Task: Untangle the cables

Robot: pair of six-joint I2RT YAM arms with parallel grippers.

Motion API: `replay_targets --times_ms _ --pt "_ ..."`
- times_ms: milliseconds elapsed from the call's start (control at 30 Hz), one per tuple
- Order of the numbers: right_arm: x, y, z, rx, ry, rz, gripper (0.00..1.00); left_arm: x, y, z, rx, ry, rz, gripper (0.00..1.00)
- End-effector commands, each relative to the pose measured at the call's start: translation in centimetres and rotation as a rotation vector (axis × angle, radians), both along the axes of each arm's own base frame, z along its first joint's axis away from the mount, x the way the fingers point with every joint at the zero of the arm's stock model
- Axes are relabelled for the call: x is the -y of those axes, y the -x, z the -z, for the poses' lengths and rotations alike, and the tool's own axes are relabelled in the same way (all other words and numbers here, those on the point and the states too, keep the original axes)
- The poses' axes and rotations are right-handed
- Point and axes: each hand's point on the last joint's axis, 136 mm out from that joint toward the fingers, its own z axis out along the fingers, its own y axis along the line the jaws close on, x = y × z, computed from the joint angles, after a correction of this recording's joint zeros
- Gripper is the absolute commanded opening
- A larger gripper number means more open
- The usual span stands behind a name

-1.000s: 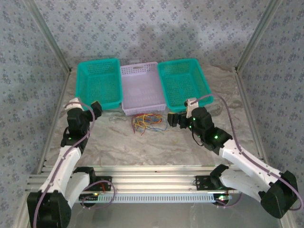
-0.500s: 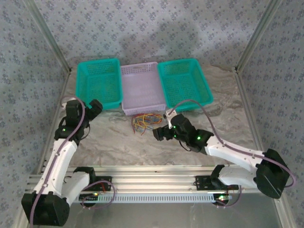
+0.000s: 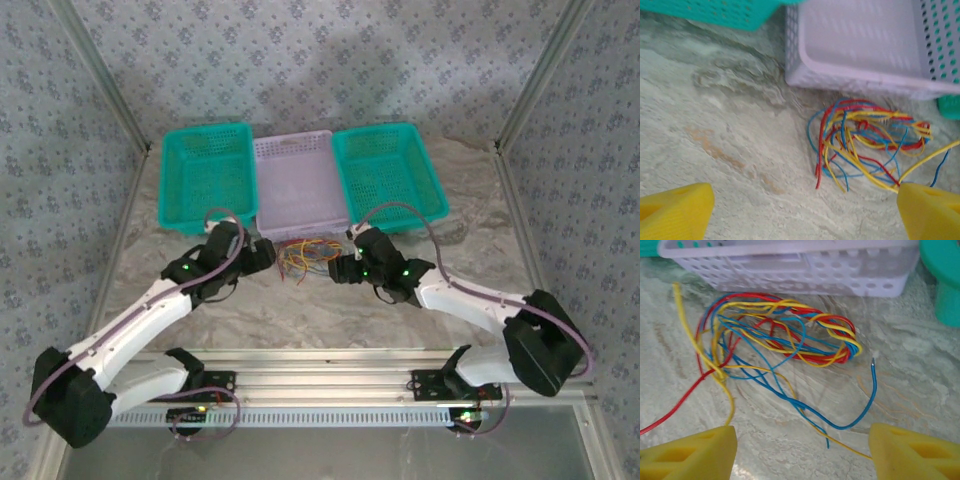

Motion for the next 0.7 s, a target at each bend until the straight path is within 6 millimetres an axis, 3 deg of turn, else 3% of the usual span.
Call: replay_targets --times_ms 0,233,667 --pt "0.6 -1.4 0.4 -0.008 0.036 0.076 0.68 1.5 0.1 0.2 -0.005 -0.029 0.011 0.93" --pt "1.1 -3.1 1.5 -0.005 0.066 0.163 0.59 4.1 0.9 3.6 -0.063 -0.036 0.046 0.92" --pt "0.1 -5.6 4.0 0.043 0.158 0.235 0.53 7.5 -0.6 6.2 -0.103 -0.035 0.075 0.91"
